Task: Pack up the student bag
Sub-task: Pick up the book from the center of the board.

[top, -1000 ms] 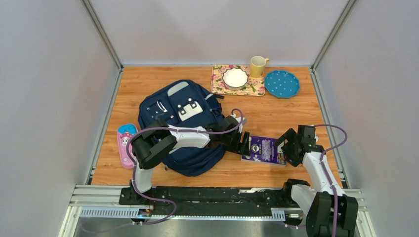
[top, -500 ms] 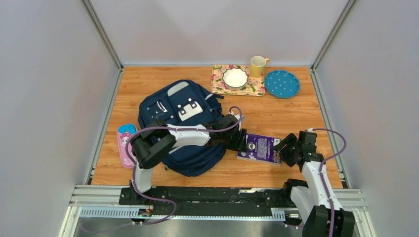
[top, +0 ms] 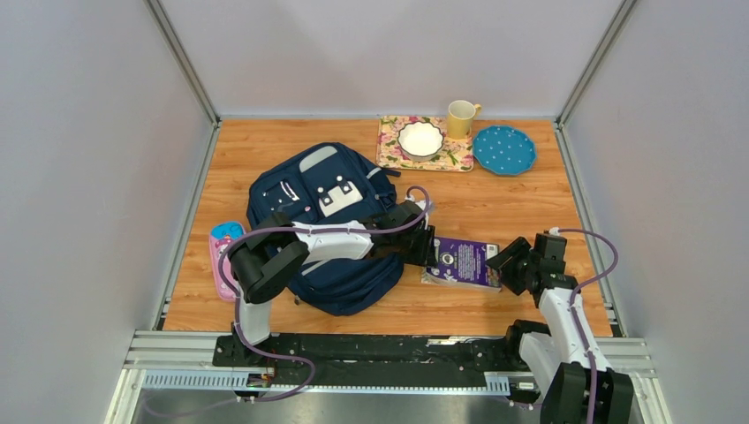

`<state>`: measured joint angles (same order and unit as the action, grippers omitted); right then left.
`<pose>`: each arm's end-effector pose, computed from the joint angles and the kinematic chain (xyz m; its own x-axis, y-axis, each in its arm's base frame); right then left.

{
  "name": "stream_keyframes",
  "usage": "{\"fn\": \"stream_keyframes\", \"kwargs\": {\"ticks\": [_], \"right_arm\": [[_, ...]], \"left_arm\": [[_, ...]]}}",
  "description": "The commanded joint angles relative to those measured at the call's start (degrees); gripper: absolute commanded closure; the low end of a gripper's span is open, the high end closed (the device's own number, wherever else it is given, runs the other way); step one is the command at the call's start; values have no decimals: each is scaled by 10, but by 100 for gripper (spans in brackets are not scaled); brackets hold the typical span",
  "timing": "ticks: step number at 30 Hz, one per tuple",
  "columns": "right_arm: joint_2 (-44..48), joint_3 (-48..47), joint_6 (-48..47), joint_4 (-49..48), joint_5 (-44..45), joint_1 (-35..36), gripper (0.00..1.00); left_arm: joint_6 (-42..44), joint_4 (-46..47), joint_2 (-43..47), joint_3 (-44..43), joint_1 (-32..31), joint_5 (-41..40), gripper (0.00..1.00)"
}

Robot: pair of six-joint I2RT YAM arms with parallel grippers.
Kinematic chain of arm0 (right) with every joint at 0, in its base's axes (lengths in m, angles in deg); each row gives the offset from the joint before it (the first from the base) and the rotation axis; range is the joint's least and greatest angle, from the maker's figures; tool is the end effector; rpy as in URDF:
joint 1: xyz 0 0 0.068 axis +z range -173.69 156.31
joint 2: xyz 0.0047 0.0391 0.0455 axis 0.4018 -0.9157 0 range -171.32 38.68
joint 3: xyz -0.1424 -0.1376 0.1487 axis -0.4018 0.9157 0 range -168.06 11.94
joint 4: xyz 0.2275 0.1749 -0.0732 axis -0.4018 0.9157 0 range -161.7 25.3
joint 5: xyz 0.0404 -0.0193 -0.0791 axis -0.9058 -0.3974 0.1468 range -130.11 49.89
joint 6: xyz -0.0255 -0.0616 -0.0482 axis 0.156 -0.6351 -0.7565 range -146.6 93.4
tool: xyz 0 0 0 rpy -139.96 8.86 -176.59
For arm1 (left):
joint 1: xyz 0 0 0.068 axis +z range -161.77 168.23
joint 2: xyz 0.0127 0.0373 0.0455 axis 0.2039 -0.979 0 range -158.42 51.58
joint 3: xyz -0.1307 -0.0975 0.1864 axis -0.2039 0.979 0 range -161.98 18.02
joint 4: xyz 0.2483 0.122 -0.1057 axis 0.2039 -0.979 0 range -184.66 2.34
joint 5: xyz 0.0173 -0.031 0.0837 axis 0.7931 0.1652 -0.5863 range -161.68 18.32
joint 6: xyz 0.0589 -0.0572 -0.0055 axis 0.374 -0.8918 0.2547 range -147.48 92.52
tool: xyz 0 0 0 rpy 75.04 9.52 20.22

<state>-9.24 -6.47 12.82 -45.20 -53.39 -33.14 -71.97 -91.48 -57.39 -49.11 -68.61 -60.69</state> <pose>0.2154 -0.0192 0.0844 -0.6108 0.7282 -0.3109 0.5450 0.6715 0.5020 0.2337 -0.3827 0.0921 -0.9060 0.1289 -0.4031 0.3641 0.7229 -0.5872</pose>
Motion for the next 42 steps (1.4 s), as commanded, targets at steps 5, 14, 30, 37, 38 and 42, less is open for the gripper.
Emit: {"fn": "stream_keyframes", "kwargs": {"ticks": [5,14,30,37,38,42], "right_arm": [[4,16,32,-7,-106,10,40],[49,-30,23,56,-82,3,28],[256,-146,5,70,-176,-1,13],[250,-135,31,-102,-351,0,12],[245,-134,29,-108,-360,0,12],[229,-130,7,-120,-395,0,12]], "left_arm": [[-17,75,7,-38,-20,75,81],[59,24,38,-48,-20,47,100],[216,-27,367,64,-20,-103,100],[264,-45,448,72,-17,-79,100],[269,-45,457,76,-16,-74,100],[274,-36,501,81,-11,-49,100]]}}
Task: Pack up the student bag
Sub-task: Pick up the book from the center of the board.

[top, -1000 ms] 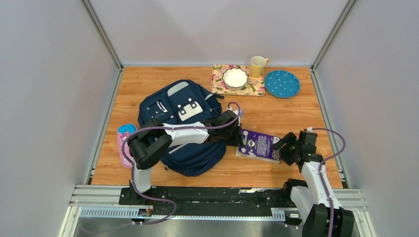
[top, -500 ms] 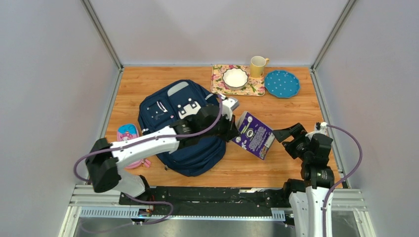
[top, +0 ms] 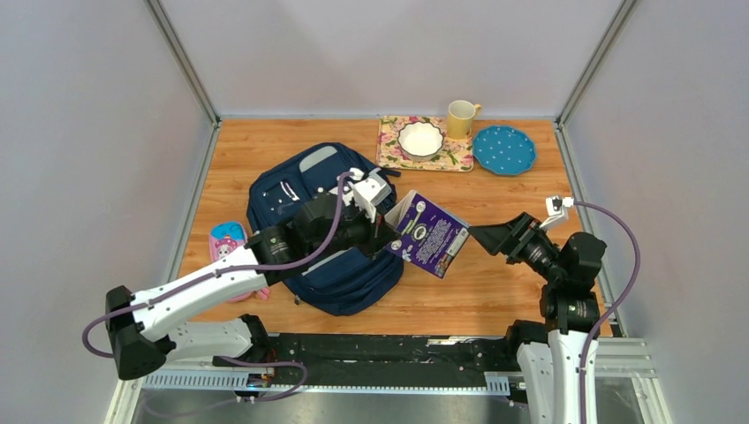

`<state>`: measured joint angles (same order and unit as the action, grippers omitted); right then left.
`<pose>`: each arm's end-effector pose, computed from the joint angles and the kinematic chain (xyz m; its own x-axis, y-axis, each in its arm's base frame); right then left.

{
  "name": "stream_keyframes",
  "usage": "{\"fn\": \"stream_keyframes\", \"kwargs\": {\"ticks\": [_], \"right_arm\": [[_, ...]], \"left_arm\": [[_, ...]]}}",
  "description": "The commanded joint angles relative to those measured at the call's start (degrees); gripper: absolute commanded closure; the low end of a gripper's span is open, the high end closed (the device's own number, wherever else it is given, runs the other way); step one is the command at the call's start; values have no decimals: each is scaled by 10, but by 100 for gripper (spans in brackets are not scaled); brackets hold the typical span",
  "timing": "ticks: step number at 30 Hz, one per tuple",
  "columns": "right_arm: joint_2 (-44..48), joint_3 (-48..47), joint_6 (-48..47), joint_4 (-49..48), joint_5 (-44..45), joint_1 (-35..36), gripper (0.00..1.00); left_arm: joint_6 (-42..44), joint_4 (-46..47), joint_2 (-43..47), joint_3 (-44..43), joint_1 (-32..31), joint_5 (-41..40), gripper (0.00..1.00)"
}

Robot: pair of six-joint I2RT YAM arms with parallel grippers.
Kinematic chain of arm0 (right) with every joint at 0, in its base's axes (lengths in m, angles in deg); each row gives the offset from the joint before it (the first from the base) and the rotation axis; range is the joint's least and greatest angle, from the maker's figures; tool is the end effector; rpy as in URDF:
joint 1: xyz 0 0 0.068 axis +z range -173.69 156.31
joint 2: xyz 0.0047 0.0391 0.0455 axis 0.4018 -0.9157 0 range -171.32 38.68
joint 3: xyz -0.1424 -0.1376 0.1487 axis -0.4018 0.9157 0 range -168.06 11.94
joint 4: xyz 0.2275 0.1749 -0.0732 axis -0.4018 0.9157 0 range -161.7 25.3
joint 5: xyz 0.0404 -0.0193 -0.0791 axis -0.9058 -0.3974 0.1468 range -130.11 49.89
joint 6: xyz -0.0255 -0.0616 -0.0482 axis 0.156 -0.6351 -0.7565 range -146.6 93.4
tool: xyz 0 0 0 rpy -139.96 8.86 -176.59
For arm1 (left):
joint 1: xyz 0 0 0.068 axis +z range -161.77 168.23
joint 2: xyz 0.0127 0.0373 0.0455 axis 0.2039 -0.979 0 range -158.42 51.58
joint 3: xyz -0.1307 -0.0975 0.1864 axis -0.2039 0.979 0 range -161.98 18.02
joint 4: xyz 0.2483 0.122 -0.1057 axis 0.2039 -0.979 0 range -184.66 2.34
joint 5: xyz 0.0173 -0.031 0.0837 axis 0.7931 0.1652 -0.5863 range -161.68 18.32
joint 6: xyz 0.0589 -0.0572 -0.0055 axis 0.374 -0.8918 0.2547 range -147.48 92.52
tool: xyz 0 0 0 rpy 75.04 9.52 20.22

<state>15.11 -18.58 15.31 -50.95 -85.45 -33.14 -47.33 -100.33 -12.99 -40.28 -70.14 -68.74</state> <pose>0.2008 0.0182 0.2727 -0.5532 0.5680 -0.6094 -0.2640 0.5743 0.7749 0.1763 -0.2933 0.3100 -0.4575 0.0960 -0.8840 0.7660 0.5475 -0.3370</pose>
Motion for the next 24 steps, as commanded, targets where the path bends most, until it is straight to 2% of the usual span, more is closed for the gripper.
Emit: {"fn": "stream_keyframes", "kwargs": {"ticks": [1,4,9,12,24], "right_arm": [[-17,-11,-30,-40,-67,1,12],[-24,-17,-64,-35,-81,4,12],[-34,-8,-49,-80,-124,13,12],[-37,10,-11,-142,-150,24,12],[-64,11,-45,-184,-143,92,11]], "left_arm": [[30,53,61,-8,5,37,100],[35,52,81,-8,10,52,100],[30,70,105,5,16,87,100],[22,92,116,13,20,105,100],[-42,180,120,35,75,224,100]]}}
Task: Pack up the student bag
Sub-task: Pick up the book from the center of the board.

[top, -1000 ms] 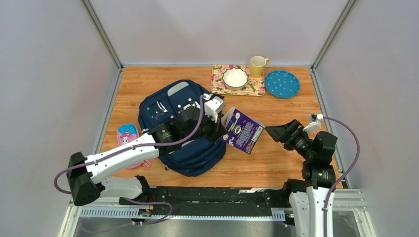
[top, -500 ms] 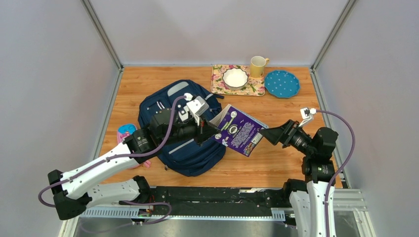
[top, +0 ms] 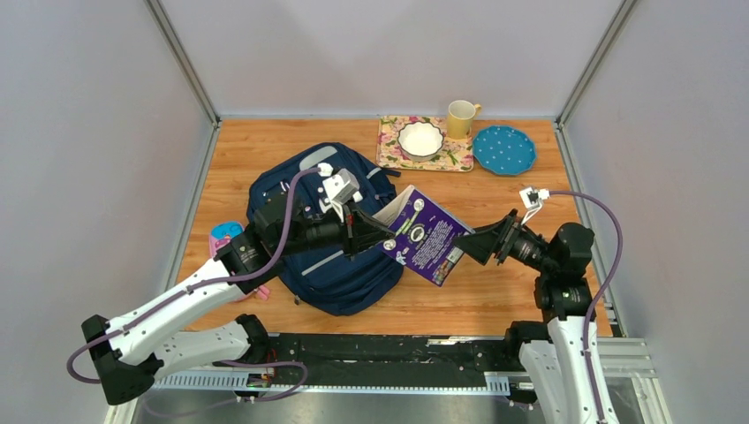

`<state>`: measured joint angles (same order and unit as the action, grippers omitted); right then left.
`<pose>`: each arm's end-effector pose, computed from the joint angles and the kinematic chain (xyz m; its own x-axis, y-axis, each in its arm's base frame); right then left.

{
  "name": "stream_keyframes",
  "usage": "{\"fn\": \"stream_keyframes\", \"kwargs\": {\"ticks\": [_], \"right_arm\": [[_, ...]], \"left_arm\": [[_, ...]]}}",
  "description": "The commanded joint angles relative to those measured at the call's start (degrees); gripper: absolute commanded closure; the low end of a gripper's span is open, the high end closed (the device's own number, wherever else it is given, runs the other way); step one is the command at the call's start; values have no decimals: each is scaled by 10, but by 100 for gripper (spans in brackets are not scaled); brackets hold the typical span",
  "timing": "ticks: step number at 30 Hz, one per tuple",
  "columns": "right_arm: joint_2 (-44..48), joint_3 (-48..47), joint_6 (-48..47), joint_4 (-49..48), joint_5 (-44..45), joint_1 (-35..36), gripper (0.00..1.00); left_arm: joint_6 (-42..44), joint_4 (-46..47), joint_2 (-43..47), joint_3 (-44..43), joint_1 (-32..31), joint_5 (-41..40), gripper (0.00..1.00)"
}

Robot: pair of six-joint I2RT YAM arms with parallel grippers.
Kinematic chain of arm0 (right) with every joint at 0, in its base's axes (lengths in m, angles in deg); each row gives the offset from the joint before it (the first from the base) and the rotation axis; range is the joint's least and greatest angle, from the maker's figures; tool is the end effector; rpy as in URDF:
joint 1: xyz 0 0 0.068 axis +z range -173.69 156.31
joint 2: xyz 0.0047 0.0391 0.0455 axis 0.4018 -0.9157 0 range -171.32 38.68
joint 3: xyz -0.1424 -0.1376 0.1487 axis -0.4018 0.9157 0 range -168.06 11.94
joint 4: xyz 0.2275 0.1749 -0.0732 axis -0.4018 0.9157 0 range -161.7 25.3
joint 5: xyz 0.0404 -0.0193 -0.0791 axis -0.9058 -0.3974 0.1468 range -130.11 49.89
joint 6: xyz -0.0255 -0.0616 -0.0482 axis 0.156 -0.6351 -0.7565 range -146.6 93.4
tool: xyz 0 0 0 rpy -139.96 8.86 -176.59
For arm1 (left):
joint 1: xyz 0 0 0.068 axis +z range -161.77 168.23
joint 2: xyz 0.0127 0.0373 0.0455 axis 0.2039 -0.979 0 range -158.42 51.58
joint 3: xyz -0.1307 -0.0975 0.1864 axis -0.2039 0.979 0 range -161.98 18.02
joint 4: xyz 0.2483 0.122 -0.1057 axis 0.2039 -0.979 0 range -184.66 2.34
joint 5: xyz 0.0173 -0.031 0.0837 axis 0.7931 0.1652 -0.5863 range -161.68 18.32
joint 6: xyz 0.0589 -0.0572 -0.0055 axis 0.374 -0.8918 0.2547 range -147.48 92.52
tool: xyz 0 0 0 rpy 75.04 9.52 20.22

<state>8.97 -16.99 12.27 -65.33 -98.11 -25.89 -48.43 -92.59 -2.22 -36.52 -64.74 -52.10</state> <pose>0.2092 0.0527 0.2737 -0.6118 0.3563 -0.7063 -0.5607 0.4345 0.7049 0.1625 -0.2552 0.3588 -0.3820 -0.0531 -0.9226 0.8747 0.3014 -0.3795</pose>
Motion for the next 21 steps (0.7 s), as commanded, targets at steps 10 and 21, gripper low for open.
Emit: {"fn": "stream_keyframes", "kwargs": {"ticks": [10,21], "right_arm": [[41,8,-56,-7,98,38,11],[-24,15,6,-134,-44,66,11]], "left_arm": [[-63,106,15,-1,48,93,100],[-117,156,-9,-10,98,201,100]]}}
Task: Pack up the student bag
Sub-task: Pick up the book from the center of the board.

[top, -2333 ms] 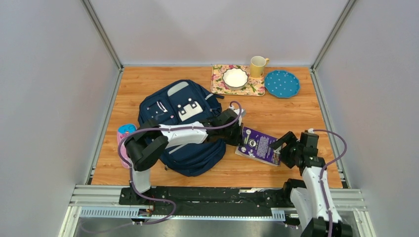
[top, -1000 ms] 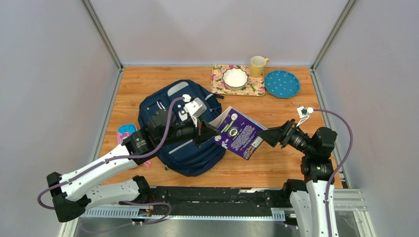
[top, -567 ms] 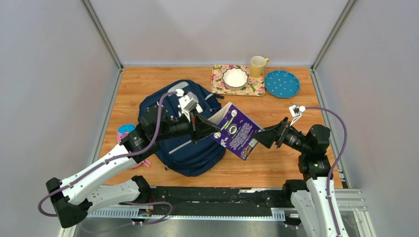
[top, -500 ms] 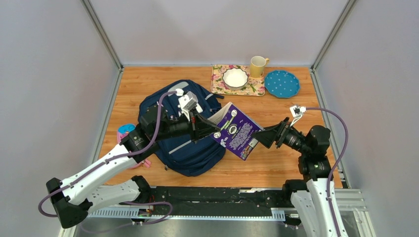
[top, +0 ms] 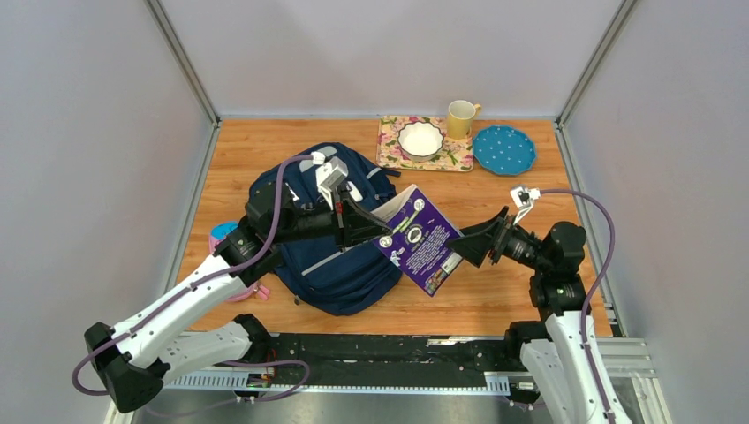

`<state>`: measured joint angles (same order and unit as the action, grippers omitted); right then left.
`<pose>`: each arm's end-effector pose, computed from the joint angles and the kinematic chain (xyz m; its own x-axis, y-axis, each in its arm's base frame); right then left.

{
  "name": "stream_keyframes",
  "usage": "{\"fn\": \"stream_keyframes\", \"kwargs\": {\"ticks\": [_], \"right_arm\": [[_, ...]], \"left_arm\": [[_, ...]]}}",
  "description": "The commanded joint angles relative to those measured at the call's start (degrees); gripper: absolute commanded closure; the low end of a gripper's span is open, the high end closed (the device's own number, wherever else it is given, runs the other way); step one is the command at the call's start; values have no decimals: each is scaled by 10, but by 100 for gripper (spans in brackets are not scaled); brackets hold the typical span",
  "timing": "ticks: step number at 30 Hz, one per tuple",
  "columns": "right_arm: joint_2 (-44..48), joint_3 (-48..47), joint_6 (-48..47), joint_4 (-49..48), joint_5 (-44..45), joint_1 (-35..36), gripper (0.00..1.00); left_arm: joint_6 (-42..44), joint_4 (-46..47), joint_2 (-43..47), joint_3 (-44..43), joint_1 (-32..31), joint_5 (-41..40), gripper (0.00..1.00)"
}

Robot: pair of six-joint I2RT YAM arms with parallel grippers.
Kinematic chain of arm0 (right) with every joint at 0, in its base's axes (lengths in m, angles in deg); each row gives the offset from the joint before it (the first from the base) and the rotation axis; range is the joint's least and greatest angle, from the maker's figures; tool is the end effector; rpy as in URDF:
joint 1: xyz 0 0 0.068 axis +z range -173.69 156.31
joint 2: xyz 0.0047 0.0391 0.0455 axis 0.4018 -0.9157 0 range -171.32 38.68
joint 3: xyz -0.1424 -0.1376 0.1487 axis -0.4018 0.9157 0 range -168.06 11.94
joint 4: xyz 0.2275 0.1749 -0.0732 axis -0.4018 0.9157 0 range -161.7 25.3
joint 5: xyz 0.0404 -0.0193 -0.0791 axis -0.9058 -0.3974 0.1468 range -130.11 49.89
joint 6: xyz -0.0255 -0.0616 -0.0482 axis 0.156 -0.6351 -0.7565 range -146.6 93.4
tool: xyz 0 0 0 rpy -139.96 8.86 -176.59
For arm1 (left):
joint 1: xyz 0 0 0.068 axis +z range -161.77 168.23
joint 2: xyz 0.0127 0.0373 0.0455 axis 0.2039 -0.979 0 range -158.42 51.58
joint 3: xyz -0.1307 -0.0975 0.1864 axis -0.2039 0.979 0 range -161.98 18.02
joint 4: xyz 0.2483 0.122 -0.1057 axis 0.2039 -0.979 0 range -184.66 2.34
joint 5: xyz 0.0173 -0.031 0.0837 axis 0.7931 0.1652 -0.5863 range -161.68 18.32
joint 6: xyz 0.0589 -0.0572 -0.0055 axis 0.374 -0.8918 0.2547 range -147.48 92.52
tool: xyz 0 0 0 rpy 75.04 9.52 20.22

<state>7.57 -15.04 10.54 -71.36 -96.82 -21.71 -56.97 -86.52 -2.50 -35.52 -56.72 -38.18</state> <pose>0.2124 0.0672 0.2672 -0.5764 0.3116 -0.7554 -0.6320 0.4160 0.6539 0.1819 -0.2374 0.3650 -0.4759 -0.1051 -0.8732 0.8565 0.1705 -0.4873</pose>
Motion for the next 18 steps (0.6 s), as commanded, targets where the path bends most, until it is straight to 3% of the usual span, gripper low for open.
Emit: {"fn": "stream_keyframes", "kwargs": {"ticks": [1,7,9,12,13,16,18], "right_arm": [[-11,-5,21,-72,-57,44,11],[-33,-22,-21,-24,-47,109,12],[-27,-23,-27,-17,-40,109,21],[-18,-25,-27,-20,-36,109,52],[-16,-25,-23,-22,-38,109,77],[-11,-32,-23,-17,-34,109,100],[-8,-39,-27,8,-15,109,100]], "left_arm": [[-42,103,-8,-17,22,81,100],[-96,182,-37,-4,37,129,100],[-102,192,-44,-3,40,131,100],[-102,191,-48,-1,41,129,100],[-100,186,-47,1,41,126,100],[-69,126,-45,-7,42,89,100],[-20,37,-41,-16,41,33,67]]}}
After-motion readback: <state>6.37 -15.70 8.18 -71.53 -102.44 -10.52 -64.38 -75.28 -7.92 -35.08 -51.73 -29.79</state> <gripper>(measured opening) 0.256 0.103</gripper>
